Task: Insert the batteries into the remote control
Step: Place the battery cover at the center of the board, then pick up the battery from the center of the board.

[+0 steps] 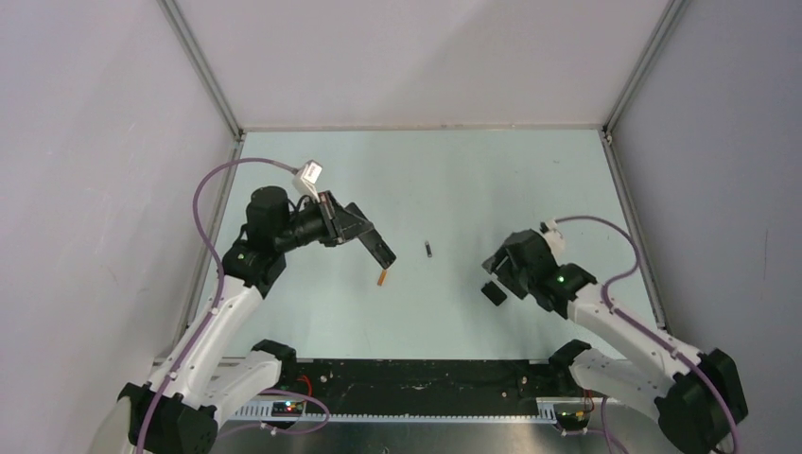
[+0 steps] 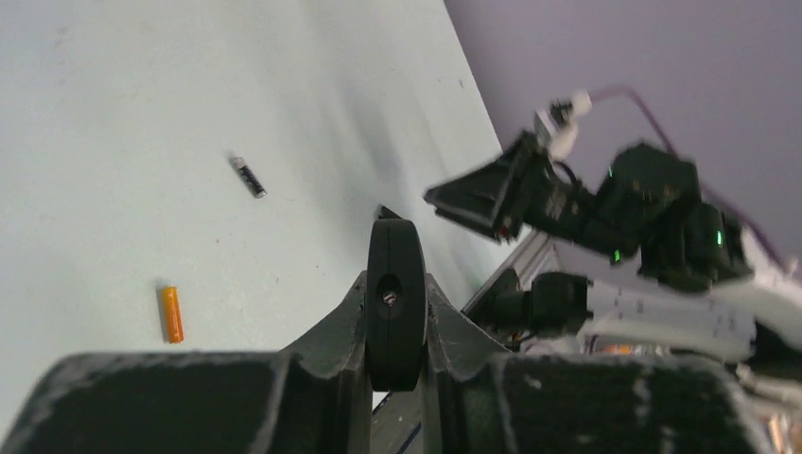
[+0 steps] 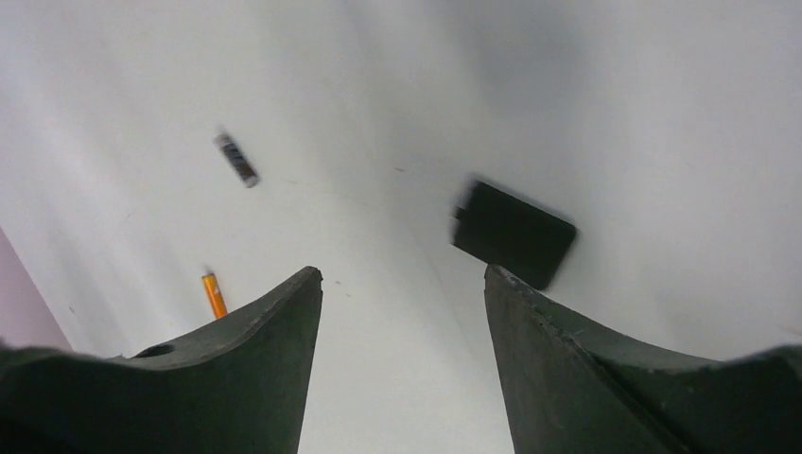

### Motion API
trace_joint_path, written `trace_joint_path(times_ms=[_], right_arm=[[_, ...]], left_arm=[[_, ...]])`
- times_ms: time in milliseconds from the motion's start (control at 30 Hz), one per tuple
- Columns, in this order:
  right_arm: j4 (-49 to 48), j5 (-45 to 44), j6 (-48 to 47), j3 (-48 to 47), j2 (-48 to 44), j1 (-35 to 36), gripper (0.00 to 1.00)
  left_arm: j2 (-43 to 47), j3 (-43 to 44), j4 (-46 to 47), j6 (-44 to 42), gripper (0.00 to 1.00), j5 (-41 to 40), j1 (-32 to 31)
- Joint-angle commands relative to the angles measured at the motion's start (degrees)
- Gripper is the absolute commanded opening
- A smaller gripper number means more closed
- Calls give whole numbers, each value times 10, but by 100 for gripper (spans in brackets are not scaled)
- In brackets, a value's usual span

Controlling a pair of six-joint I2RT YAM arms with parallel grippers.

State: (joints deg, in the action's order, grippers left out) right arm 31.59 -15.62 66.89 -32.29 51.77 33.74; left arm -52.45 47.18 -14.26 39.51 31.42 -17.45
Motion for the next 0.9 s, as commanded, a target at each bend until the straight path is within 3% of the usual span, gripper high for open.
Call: trace_joint_path(times_ms=[0,100,300,433,600,767,867], right_arm=[[-92,-1,-133,-77,79,22,66],[-130,39,-188,-106,142,40,65],[-163,42,-179,-153,230,93,65],[-212,40,-166,-172,276,124,62],[-201,44,-182,-233,351,145,55],[-188,-26,-250,-281,407,150,53],[-186,-39,-327,-306,440,137,58]], left_arm=[[9,40,18,-97,0,154,3],[18,39,17,-135,0,236,3],[51,23,13,-168,0,277,3],[69,14,10,-154,0,264,3],[84,0,8,-125,0,240,3],[89,1,8,-111,0,216,3],[90,1,8,-108,0,199,3]])
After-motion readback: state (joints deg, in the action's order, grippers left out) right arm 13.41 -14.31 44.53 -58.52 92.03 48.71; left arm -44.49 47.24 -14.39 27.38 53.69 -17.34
